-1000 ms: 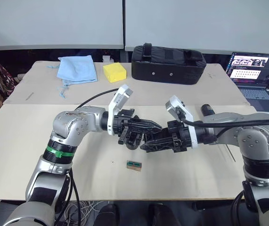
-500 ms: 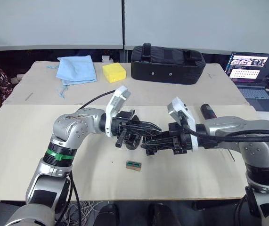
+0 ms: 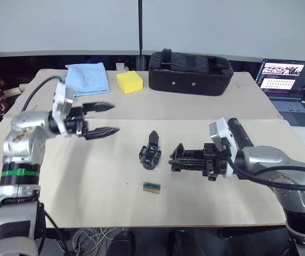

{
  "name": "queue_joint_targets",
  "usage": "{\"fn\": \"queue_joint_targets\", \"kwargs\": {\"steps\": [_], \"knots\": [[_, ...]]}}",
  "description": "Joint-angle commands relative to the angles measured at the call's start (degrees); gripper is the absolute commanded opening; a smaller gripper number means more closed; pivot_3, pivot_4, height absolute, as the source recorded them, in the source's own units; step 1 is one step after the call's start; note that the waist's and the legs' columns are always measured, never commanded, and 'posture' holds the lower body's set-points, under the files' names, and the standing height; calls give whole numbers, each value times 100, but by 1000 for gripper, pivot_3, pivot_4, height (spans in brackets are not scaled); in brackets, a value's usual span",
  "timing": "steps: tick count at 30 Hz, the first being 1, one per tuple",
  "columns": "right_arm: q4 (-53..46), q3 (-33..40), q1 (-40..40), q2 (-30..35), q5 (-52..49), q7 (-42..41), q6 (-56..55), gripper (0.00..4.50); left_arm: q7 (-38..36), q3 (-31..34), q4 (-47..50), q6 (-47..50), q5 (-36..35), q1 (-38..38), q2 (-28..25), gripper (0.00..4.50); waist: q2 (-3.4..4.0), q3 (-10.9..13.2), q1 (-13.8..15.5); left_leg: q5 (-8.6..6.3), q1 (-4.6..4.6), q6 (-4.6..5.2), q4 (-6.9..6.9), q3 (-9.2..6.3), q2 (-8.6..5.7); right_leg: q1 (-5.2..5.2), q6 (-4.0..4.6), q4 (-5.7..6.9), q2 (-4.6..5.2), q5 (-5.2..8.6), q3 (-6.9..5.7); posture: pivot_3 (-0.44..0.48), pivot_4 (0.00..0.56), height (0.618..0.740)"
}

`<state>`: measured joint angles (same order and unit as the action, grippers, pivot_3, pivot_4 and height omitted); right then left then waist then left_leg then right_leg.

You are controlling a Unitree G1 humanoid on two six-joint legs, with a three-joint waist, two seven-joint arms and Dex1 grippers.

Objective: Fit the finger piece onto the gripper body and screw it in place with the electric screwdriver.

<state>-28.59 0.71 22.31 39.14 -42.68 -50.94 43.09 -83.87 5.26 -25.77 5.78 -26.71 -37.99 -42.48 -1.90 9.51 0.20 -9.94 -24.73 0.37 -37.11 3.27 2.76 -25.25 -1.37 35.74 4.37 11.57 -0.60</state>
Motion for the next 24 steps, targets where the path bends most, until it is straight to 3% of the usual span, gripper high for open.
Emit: {"fn": "queue_joint_targets", "kwargs": {"steps": [1, 10, 17, 24], "knots": [[145, 122, -130, -116, 384, -174, -879, 414, -236, -180, -264, -720, 435, 250, -14, 4500, -3, 1, 44, 0, -1, 0, -1, 0, 0, 1, 0, -1, 2, 0, -1, 0, 150, 740], [545, -160, -292, -421, 930, -660, -2075, 414, 100, -769, -1381, -1694, 1186, 183, 1216, 4500, -5, 2, 114, 0, -24, 0, -18, 0, -1, -2, -7, -9, 3, -6, -9, 0, 150, 740], [363, -262, -195, -405, 887, -715, -1921, 414, 194, -1104, -2363, -2218, 1625, -376, 2008, 4500, -6, 3, 89, 0, -25, 0, -29, -4, -1, -1, -29, 1, 0, -20, -12, 0, 150, 740], [2, -221, -316, -310, 796, -583, -1636, 414, 404, -1133, -2974, -2321, 1870, -809, 2385, 4500, -7, 3, 50, -1, -25, 0, -30, -8, -1, -1, -39, 4, -1, -25, -13, 0, 150, 740]]}}
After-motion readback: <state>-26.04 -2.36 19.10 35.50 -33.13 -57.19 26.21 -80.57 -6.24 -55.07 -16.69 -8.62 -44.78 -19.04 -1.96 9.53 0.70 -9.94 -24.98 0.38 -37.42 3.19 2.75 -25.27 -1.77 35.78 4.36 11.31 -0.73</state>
